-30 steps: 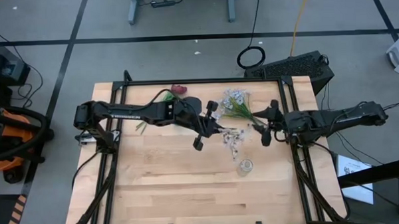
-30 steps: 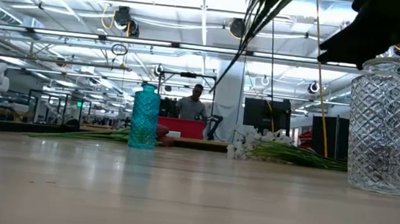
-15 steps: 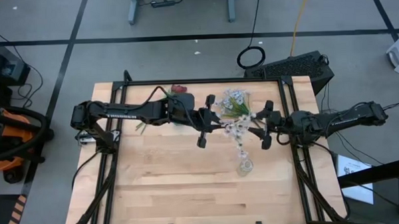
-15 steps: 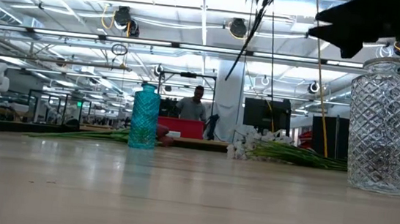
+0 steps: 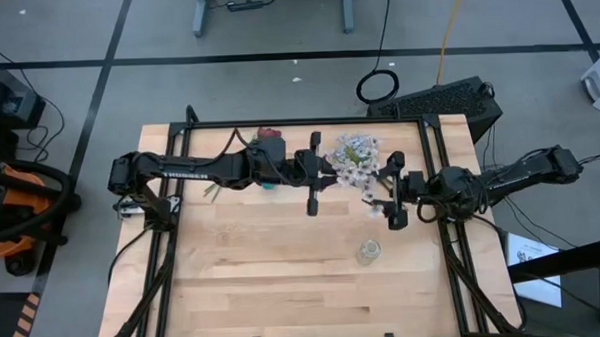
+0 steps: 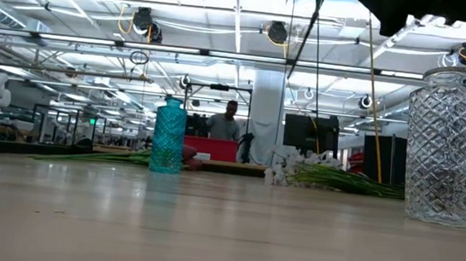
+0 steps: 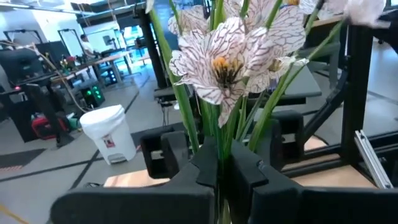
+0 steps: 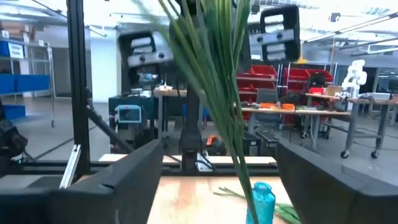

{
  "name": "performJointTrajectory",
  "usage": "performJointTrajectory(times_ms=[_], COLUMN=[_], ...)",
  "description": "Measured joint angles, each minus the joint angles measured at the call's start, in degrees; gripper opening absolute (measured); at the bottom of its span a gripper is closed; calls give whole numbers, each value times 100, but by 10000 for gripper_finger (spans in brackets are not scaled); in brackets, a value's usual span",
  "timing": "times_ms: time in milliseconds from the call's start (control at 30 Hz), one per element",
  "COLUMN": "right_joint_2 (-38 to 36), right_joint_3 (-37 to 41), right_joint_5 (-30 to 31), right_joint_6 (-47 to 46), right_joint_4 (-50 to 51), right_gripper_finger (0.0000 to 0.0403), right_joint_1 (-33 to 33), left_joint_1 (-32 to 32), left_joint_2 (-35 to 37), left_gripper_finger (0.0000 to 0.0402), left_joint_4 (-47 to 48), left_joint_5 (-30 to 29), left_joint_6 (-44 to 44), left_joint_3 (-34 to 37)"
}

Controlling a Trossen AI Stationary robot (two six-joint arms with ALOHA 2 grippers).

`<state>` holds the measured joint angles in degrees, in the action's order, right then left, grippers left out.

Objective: Sort flowers into vase by color
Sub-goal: Put the white flowers into the transparent vase

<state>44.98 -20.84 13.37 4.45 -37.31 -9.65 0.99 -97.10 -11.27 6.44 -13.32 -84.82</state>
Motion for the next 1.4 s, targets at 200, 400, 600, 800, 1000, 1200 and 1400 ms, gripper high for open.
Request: performJointTrajectory(times_ms=[200,400,600,800,1000,1200,1400], right_joint_2=[580,1056,1217,1223,1223,1197,871], right_joint_3=[-390,-807,-857,-857,-857,-857,-857], right_joint_5=[0,23,188,308,334,377,479], right_joint_6=[-72,-22,29,33,71,60,-308], right_joint_4=[-305,-323,-322,-293,-254,-212,253], right_gripper_finger=[324,312,262,166,52,13,4], right_joint_1=[-21,-22,-22,-20,-20,-20,-22], left_joint_1=[-2,-2,-2,4,4,-21,-126], left_joint_2=[-146,-268,-300,-302,-269,-136,256], left_gripper_finger=[15,15,15,16,59,147,210], left_joint_4=[-261,-355,-273,-274,-389,-214,895], left_joint_5=[2,15,20,24,24,23,13], left_joint_6=[9,-35,-50,-48,409,607,717], left_joint_3=[-2,0,0,0,0,2,0])
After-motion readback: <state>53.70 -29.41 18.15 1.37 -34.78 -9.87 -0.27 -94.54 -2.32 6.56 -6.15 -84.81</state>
